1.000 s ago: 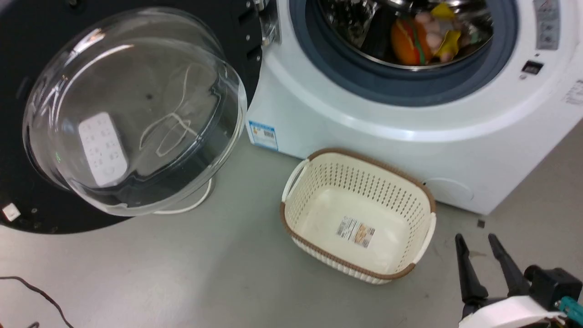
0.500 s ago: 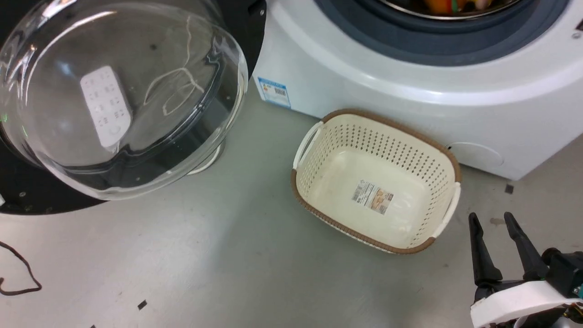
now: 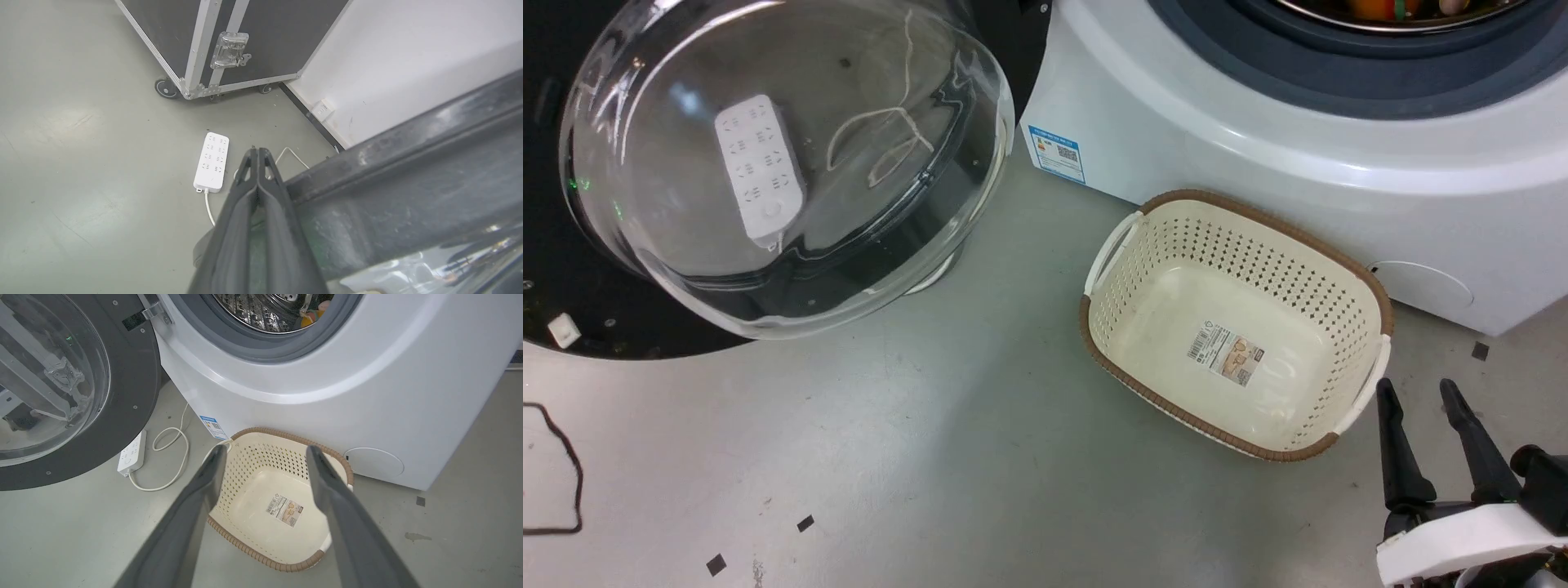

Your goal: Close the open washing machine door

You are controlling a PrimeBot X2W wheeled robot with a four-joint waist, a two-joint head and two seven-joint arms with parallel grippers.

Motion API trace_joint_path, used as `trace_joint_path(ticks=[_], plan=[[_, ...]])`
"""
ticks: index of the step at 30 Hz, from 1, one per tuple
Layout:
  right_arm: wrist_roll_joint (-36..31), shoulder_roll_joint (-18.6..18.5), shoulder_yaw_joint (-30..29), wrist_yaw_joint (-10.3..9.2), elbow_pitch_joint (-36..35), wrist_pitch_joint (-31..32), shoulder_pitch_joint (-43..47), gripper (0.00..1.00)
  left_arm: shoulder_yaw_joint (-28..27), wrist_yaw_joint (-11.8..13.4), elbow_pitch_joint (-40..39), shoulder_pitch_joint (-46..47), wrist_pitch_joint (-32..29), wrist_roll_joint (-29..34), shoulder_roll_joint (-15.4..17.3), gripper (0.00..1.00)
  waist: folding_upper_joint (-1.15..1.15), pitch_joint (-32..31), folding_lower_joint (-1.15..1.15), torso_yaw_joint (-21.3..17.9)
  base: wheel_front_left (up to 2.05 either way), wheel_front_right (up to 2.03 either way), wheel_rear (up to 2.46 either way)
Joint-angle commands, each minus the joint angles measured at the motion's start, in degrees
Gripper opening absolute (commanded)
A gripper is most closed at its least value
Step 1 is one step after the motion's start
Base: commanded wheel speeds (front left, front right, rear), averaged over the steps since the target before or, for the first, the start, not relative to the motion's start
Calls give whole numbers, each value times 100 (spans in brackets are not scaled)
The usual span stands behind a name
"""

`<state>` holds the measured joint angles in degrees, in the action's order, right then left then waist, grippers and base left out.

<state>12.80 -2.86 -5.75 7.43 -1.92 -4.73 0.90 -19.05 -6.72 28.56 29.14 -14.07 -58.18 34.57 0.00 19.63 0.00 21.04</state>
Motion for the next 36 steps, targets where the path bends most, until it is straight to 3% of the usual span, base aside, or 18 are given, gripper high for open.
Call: trace_joint_path(ticks=[1,6,11,27,36], plan=[[63,-1,-14,5,-2,-53,3,100,94,-49,-57,-108,-165,-267,108,0,0,-15,0,13,0,0,0],[170,-1,-43,6,80,-137,16,100,426,-76,-362,-478,-772,-1044,419,0,0,-83,0,65,0,0,0],[301,-1,-31,6,285,-272,88,100,790,-76,-874,-996,-1232,-1436,579,0,0,-300,0,64,0,0,0],[814,-1,-106,6,1118,-876,100,100,2320,-77,-3265,-2694,-1308,-1361,763,0,0,-1130,0,-163,0,0,0],[1011,-1,-264,6,1384,-1007,171,100,3374,-77,-4546,-2829,-1279,-984,744,0,0,-1424,0,-448,0,0,0]])
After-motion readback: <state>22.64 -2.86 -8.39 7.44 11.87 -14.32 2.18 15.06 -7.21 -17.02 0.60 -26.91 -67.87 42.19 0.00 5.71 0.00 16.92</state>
